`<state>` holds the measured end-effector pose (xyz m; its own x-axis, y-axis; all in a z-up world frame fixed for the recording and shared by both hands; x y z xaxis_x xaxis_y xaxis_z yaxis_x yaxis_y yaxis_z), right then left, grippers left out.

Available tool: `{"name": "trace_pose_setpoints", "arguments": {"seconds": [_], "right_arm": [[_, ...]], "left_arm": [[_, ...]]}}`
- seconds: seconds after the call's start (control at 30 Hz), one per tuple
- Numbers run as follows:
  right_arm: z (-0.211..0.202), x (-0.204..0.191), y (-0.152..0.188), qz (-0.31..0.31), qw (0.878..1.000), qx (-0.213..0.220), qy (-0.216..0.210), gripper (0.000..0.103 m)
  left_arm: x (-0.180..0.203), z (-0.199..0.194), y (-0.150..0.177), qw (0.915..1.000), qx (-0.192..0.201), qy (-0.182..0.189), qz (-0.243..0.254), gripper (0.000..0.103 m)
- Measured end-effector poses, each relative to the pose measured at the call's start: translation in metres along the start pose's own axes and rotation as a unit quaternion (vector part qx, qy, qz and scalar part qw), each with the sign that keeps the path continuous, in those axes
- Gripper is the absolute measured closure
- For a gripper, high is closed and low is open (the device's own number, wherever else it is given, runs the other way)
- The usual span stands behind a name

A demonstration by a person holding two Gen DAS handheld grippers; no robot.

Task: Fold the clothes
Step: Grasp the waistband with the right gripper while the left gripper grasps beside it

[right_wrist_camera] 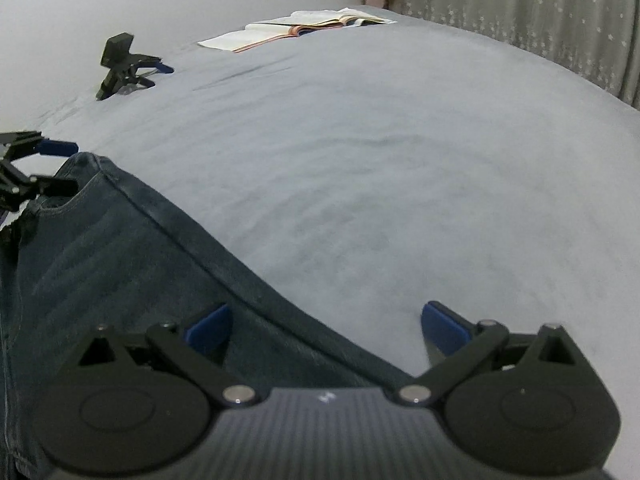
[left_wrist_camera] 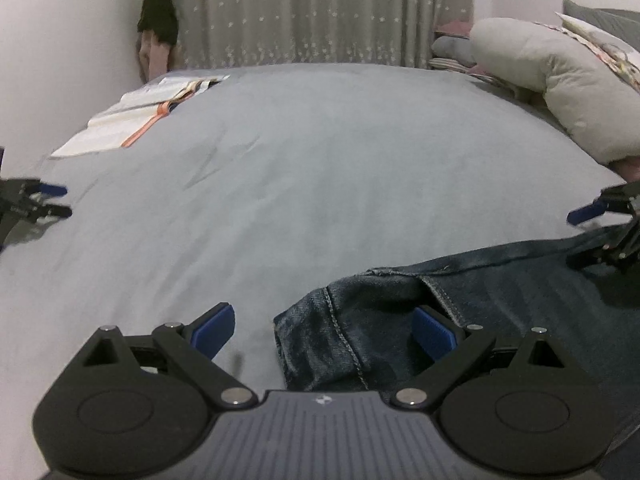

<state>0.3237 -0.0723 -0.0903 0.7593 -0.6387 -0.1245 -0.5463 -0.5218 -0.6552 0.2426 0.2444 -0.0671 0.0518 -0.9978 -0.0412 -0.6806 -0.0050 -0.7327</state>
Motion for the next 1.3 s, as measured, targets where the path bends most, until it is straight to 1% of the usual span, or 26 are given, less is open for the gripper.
{"name": "trace_pose_setpoints", "arguments": {"seconds": [0.07,0.13,0.17,0.2,0.23,0.27,0.33,0.43,0.5,0.6,0.7,0.8,0.93,1.0,1.07,1.13,1.17,1.2,1.23,1.3], "right_arm": [[-0.003,-0.007,-0.002,-0.009,1.0,-0.003,-0.018,0.064],[-0.006,-0.016,-0.003,-0.02,0.999,-0.006,-0.026,0.08],[-0.007,-0.019,-0.003,-0.026,0.999,-0.007,-0.022,0.084],[-0.01,-0.024,-0.004,-0.039,0.999,-0.005,-0.011,0.086],[-0.016,-0.036,-0.003,-0.064,0.998,0.001,0.012,0.089],[-0.018,-0.04,-0.003,-0.071,0.997,0.004,0.018,0.091],[-0.034,-0.061,0.003,-0.106,0.993,0.024,0.053,0.093],[-0.055,-0.089,0.016,-0.142,0.985,0.048,0.09,0.094],[-0.068,-0.103,0.026,-0.153,0.981,0.06,0.106,0.095],[-0.082,-0.126,0.043,-0.182,0.97,0.073,0.141,0.095],[-0.091,-0.148,0.059,-0.212,0.959,0.078,0.171,0.096],[-0.095,-0.164,0.076,-0.226,0.953,0.081,0.186,0.096],[-0.092,-0.179,0.096,-0.226,0.953,0.073,0.188,0.096],[-0.091,-0.181,0.102,-0.22,0.955,0.072,0.186,0.096],[-0.09,-0.183,0.109,-0.212,0.957,0.07,0.185,0.096],[-0.089,-0.184,0.114,-0.205,0.959,0.068,0.183,0.096],[-0.088,-0.183,0.116,-0.201,0.96,0.067,0.182,0.096],[-0.089,-0.183,0.117,-0.2,0.96,0.068,0.182,0.096],[-0.091,-0.182,0.118,-0.194,0.962,0.07,0.181,0.095],[-0.095,-0.179,0.118,-0.177,0.965,0.075,0.179,0.093]], "left_arm": [[0.0,-0.006,-0.002,0.9998,-0.005,0.0,-0.021,0.008],[0.0,-0.013,-0.004,0.9991,-0.009,0.002,-0.042,0.008],[0.0,-0.018,-0.006,0.9984,-0.012,0.004,-0.055,0.008],[0.001,-0.024,-0.007,0.9976,-0.015,0.007,-0.067,0.008],[0.002,-0.027,-0.008,0.997,-0.018,0.01,-0.074,0.008],[0.003,-0.031,-0.009,0.9963,-0.023,0.015,-0.082,0.008],[0.005,-0.038,-0.011,0.9937,-0.034,0.032,-0.102,0.008],[0.008,-0.046,-0.009,0.9844,-0.051,0.077,-0.15,0.008],[0.013,-0.049,-0.006,0.9729,-0.063,0.116,-0.19,0.008],[0.02,-0.053,-0.002,0.9613,-0.07,0.139,-0.227,0.008],[0.031,-0.061,0.001,0.9573,-0.063,0.147,-0.241,0.008],[0.042,-0.072,0.006,0.9559,-0.052,0.147,-0.249,0.008],[0.049,-0.08,0.015,0.953,-0.048,0.129,-0.27,0.008],[0.049,-0.082,0.025,0.9469,-0.053,0.11,-0.298,0.008],[0.048,-0.083,0.037,0.9397,-0.061,0.093,-0.323,0.017],[0.048,-0.082,0.048,0.9348,-0.068,0.083,-0.339,0.048],[0.048,-0.08,0.055,0.9318,-0.072,0.082,-0.346,0.054],[0.047,-0.078,0.062,0.9279,-0.079,0.087,-0.354,0.066],[0.047,-0.077,0.066,0.9255,-0.083,0.09,-0.358,0.076],[0.049,-0.075,0.075,0.9237,-0.091,0.093,-0.361,0.084]]}}
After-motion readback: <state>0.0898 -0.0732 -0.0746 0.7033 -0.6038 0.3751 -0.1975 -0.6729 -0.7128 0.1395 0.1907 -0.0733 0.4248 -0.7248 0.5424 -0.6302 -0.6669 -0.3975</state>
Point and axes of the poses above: each gripper's, at about its wrist camera, not at the fingertips, and z roughly the way its jaws point, x to its right, y to its underside, the point moved 5 cm from there along z, roughly the way its jaws point, and after that the axes turned 5 degrees about -y, right-handed, at the moved point
